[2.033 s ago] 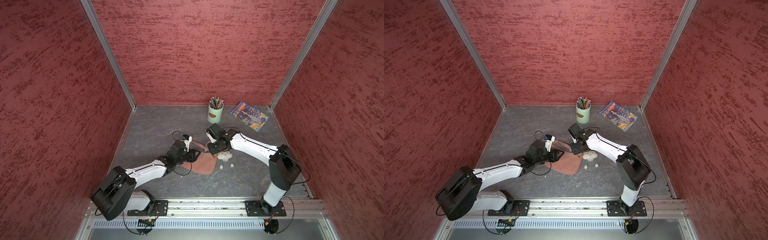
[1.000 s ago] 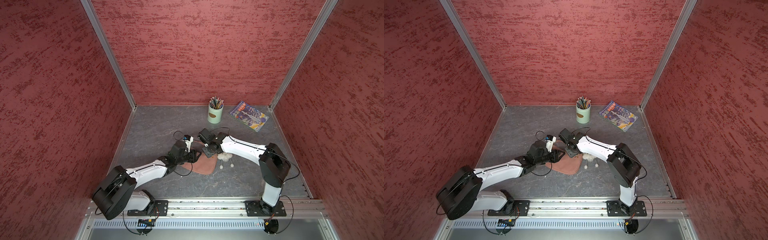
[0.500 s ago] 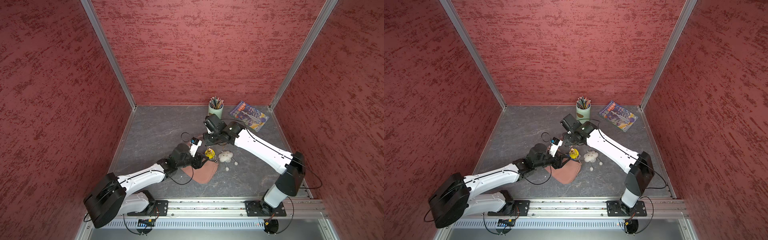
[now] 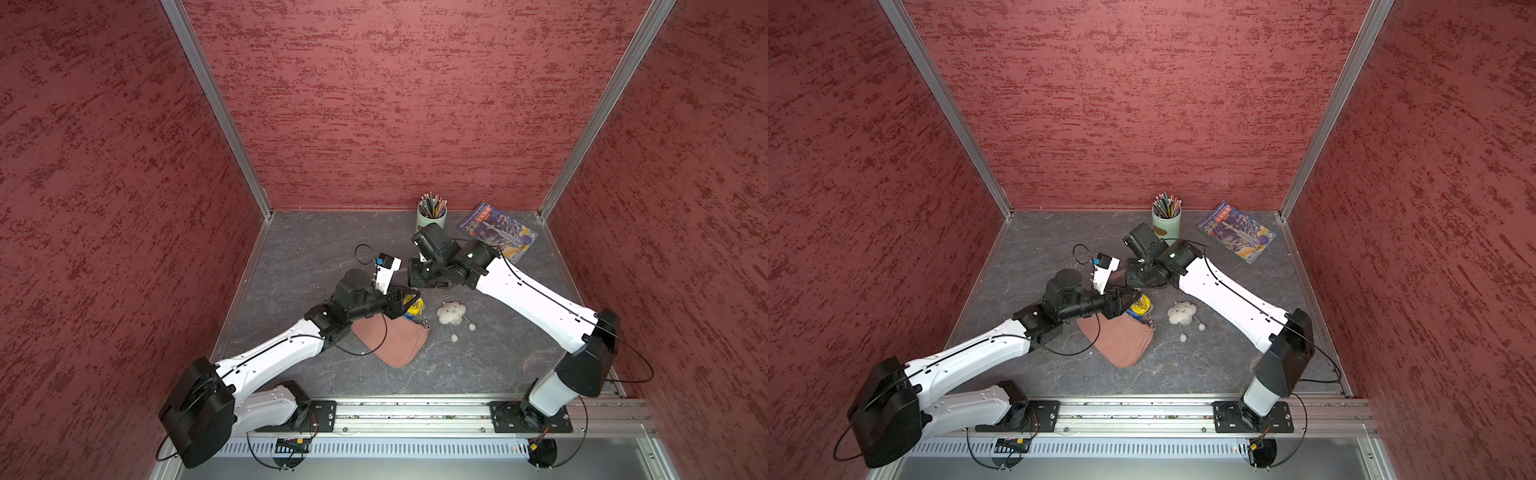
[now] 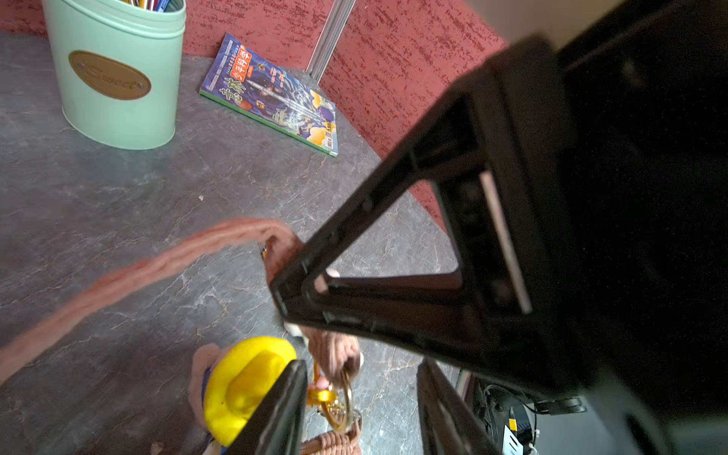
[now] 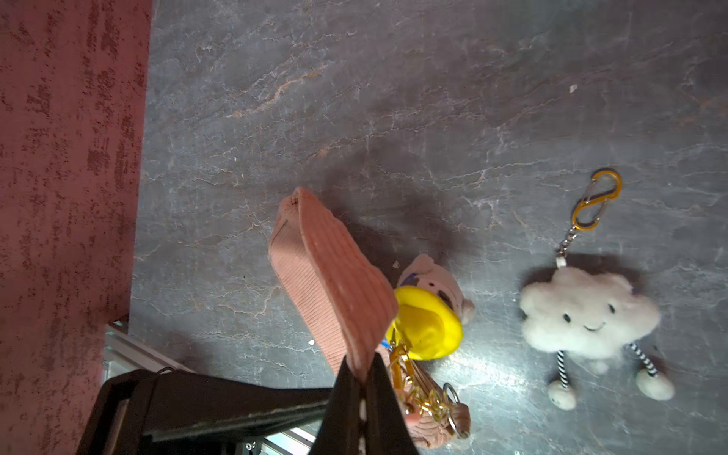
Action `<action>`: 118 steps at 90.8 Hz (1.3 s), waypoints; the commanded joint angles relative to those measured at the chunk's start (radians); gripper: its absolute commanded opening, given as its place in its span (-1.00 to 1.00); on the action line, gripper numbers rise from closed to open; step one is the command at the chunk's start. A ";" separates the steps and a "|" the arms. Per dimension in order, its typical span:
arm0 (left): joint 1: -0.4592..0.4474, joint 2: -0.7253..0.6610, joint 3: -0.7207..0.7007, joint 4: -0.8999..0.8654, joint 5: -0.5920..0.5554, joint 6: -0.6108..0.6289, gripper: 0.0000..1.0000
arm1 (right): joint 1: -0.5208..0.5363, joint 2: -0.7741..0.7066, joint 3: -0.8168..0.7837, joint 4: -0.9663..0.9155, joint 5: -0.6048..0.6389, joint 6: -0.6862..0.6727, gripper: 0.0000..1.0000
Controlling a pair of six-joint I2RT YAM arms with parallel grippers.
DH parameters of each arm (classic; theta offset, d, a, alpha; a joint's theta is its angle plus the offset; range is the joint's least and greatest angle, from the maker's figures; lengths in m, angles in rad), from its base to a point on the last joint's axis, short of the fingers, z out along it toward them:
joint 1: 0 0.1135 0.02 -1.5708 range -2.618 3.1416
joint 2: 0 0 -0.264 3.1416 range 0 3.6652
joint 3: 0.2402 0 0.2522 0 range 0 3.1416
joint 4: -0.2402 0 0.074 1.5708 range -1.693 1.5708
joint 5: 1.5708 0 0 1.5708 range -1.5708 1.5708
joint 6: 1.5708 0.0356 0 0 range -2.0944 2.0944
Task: Remove the decoration from the bag
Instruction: Pick up the bag from the center of the board.
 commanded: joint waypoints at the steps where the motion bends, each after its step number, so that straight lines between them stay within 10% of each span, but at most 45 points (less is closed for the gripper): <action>1: 0.015 0.027 0.050 -0.061 0.037 0.025 -0.14 | 0.010 -0.028 0.044 0.025 -0.026 0.034 -1.00; 53: 0.015 0.063 0.183 -0.243 -0.044 -0.129 -1.00 | 0.015 -0.042 0.047 0.079 -0.063 -0.033 -0.99; 77: 0.023 0.009 0.198 -0.301 -0.187 -0.325 -1.00 | -0.003 -0.172 -0.087 0.215 -0.071 -0.186 -0.25; 100: 0.026 0.010 0.252 -0.378 -0.246 -0.384 -1.00 | -0.007 -0.524 -0.836 0.987 -0.148 -0.463 -0.02; 118: 0.020 0.011 0.311 -0.456 -0.255 -0.367 -1.00 | 0.000 -0.422 -0.995 1.355 -0.210 -0.652 0.01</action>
